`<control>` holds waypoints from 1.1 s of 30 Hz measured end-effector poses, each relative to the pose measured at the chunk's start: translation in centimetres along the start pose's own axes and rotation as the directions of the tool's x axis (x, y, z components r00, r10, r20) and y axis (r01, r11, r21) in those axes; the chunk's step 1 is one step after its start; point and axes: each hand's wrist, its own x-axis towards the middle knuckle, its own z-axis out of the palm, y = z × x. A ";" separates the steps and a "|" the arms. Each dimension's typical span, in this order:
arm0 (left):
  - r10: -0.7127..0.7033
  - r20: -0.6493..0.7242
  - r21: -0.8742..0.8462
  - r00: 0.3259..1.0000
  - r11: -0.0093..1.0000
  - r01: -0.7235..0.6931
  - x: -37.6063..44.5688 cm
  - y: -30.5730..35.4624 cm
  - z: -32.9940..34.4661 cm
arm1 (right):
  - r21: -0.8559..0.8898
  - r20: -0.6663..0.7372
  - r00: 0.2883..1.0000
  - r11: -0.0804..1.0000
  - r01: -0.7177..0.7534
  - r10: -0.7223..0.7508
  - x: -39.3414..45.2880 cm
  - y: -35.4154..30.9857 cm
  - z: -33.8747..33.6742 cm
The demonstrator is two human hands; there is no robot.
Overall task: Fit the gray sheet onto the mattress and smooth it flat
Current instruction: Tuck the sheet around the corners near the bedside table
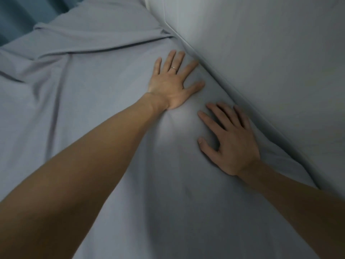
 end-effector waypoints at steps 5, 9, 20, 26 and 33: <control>-0.004 0.089 -0.013 0.996 1.000 0.006 0.2 0.2 -0.8 | -0.002 -0.007 1.000 1.000 0.001 -0.001 -0.1 0.1 0.1; -0.033 -0.106 -0.024 0.994 0.999 0.030 -2.5 -1.3 -2.4 | -0.014 -0.014 1.000 1.000 0.002 -0.002 -0.2 0.1 0.3; -0.205 -0.067 0.030 0.977 0.978 0.207 -15.0 0.4 2.7 | -0.016 0.024 1.000 1.000 -0.007 0.008 -0.2 0.2 0.7; -0.220 0.034 0.042 0.975 0.975 0.218 -15.4 0.4 2.1 | 0.081 0.313 0.949 0.995 -0.066 0.038 0.4 0.1 -1.6; -0.222 -0.094 0.035 0.971 0.973 0.226 -15.5 7.3 -0.4 | 0.006 0.150 0.981 0.992 -0.124 0.122 -16.2 3.9 -7.6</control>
